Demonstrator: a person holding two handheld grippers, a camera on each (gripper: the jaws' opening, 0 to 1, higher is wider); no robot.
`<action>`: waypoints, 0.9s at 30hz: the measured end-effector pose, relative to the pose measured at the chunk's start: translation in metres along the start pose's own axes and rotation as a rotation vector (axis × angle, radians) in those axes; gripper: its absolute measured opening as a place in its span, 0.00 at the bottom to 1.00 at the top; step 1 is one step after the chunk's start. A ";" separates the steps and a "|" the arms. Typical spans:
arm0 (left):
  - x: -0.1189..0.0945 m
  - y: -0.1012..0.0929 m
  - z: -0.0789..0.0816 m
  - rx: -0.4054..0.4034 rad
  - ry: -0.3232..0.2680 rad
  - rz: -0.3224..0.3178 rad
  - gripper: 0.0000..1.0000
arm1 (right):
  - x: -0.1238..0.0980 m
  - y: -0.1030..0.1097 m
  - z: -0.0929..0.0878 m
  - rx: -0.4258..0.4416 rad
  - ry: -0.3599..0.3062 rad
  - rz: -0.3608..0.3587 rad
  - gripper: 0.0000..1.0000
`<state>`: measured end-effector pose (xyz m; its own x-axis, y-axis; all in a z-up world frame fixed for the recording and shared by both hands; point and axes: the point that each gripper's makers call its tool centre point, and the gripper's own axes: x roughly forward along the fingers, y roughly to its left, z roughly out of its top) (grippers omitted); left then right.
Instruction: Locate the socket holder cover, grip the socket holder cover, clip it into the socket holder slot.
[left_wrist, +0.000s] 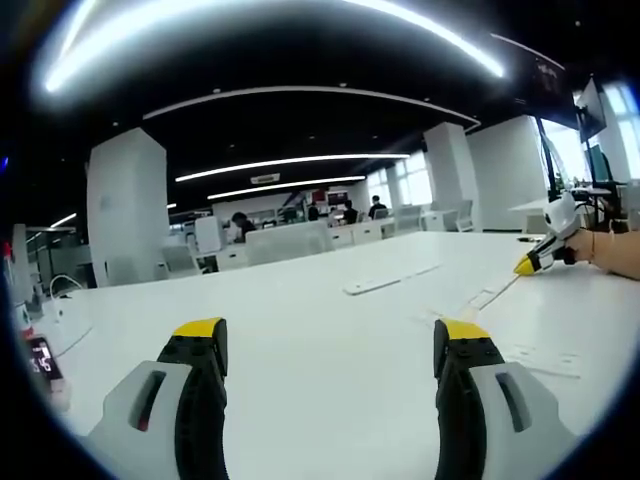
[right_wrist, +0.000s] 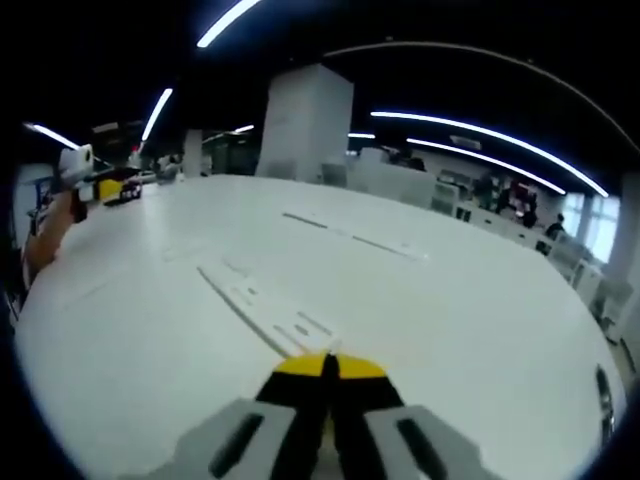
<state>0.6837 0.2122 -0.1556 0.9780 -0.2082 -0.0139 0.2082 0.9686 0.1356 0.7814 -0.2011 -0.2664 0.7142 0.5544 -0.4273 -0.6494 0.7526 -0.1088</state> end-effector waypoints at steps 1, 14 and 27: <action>0.000 0.000 0.001 0.000 -0.002 0.000 0.83 | 0.000 0.001 0.000 -0.004 0.001 -0.003 0.04; -0.001 -0.004 0.002 0.003 -0.005 0.002 0.83 | -0.002 0.001 0.000 0.001 -0.005 -0.020 0.04; -0.003 -0.011 0.004 0.000 -0.004 0.000 0.83 | -0.004 0.004 0.000 -0.009 -0.007 -0.025 0.04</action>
<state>0.6782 0.2018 -0.1531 0.9778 -0.2092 -0.0101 0.2086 0.9686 0.1356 0.7758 -0.2004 -0.2645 0.7319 0.5383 -0.4178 -0.6339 0.7628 -0.1277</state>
